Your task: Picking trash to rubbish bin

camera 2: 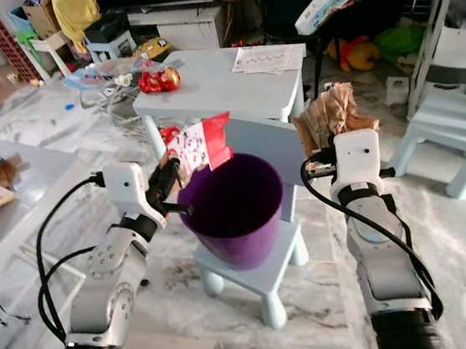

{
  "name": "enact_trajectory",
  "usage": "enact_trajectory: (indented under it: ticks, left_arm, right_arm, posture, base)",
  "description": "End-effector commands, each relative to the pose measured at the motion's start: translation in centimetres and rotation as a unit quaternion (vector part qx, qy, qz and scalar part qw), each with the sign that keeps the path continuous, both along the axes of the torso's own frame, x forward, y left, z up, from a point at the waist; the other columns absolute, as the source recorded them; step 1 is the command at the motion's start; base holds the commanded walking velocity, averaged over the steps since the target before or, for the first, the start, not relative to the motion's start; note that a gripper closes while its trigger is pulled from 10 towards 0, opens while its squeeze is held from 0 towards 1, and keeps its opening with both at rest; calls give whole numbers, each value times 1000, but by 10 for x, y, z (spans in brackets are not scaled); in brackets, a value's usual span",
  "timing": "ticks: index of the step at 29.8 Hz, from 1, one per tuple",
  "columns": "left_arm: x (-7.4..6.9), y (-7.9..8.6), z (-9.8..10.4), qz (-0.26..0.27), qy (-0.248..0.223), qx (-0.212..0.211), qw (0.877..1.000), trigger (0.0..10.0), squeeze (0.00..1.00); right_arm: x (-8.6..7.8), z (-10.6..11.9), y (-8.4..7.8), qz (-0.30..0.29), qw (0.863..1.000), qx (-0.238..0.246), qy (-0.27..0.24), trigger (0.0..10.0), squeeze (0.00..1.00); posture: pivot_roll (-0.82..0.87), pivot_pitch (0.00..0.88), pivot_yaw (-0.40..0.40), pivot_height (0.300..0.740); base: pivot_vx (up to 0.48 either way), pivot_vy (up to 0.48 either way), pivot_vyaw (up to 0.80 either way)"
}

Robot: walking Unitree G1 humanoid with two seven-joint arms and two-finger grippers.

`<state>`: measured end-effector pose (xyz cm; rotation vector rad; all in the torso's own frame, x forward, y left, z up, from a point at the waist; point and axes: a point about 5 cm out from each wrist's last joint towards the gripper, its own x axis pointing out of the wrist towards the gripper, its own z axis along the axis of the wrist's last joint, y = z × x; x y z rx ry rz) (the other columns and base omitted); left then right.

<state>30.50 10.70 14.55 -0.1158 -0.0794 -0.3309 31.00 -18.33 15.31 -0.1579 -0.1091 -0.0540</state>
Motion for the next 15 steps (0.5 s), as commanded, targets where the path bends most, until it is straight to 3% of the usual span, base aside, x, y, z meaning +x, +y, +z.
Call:
enact_trajectory:
  ticks: [1, 15]
  left_arm:
    - [1, 7, 2, 13, -1, 2, 1000, 10000, 0]
    - [4, 10, 1, 20, 3, 6, 1000, 10000, 0]
  right_arm:
    - [1, 2, 6, 12, 1000, 1, -3, 10000, 0]
    - [3, 2, 8, 18, 1000, 7, 0, 10000, 0]
  posture:
    - [-74, 81, 78, 740]
    - [-71, 78, 82, 740]
  base:
    - [0, 0, 0]
    - [0, 0, 0]
